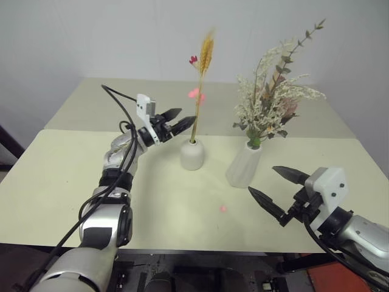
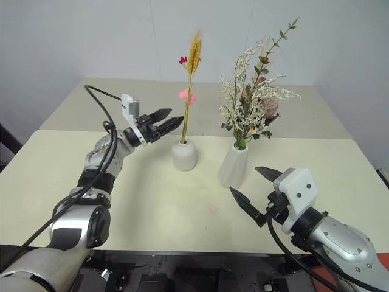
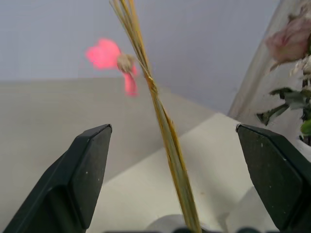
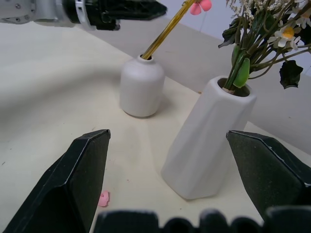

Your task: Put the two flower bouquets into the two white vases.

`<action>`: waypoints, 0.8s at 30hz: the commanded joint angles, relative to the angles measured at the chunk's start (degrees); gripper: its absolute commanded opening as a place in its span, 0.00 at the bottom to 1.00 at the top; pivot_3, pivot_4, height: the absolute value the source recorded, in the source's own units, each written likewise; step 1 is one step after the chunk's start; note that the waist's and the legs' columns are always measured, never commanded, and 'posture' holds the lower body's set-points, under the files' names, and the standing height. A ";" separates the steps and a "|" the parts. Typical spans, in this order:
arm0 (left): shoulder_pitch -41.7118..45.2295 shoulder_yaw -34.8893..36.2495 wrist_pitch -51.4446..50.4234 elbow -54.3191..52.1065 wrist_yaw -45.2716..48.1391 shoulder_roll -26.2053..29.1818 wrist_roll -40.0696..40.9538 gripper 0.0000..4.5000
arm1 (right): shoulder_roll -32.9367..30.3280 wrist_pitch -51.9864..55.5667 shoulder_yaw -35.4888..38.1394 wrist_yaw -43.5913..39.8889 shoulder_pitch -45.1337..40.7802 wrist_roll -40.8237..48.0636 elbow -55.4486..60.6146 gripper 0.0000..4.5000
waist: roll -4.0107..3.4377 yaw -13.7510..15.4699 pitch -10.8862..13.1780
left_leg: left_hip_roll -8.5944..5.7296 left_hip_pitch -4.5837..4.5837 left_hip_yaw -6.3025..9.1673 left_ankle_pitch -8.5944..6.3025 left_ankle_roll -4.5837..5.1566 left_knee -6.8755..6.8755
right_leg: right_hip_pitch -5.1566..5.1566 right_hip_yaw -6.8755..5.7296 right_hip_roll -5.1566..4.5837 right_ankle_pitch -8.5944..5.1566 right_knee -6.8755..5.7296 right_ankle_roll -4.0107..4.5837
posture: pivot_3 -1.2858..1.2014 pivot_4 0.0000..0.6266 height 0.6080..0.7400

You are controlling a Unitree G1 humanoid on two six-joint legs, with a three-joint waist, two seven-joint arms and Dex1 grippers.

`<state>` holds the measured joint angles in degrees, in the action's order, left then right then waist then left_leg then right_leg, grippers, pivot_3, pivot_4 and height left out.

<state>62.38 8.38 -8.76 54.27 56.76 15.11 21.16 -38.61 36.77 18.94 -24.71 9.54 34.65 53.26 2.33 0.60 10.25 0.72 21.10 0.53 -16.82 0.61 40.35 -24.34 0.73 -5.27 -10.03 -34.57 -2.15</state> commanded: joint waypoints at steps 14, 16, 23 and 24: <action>2.61 2.71 0.33 -1.73 11.35 -1.76 3.20 0.99 | 1.13 -1.50 0.57 0.67 0.90 -1.36 1.36 1.00 | 0.00 -0.38 0.00 | 0.01 0.01 0.00 -0.01 0.01 -0.01 | -0.02 0.02 0.00 0.00 -0.02 0.00 | 0.52 0.24 1.00; 1.00 2.91 -2.34 -5.10 13.47 -0.70 4.51 0.99 | 1.28 -1.67 0.25 0.60 0.99 -1.63 1.19 1.00 | 0.00 -0.52 0.00 | 0.01 0.01 0.00 -0.01 0.01 0.00 | -0.02 0.02 0.00 0.00 -0.03 0.00 | 0.52 0.24 1.00; -4.19 3.10 -3.96 -12.81 9.81 1.64 4.04 0.99 | 1.60 -2.00 -0.74 0.15 -0.11 -2.47 -0.15 1.00 | -0.01 -0.72 0.00 | 0.02 -0.04 0.00 -0.01 0.01 0.01 | -0.02 0.04 0.00 -0.01 -0.13 -0.01 | 0.52 0.24 1.00; -4.60 3.15 -3.30 -12.87 8.65 2.23 3.35 0.99 | 1.56 -2.04 -0.85 0.05 -0.21 -2.60 -0.27 1.00 | -0.01 -0.69 0.00 | 0.02 -0.03 0.00 -0.01 0.01 0.01 | -0.03 0.03 0.00 -0.01 -0.13 -0.01 | 0.52 0.24 1.00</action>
<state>57.25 10.82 -12.83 44.29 67.26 16.10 24.70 -37.33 36.68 17.74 -24.72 9.85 32.63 52.27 2.33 -0.09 10.24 0.74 21.07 0.54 -16.83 0.63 40.36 -24.37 0.76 -5.27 -10.04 -34.70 -2.16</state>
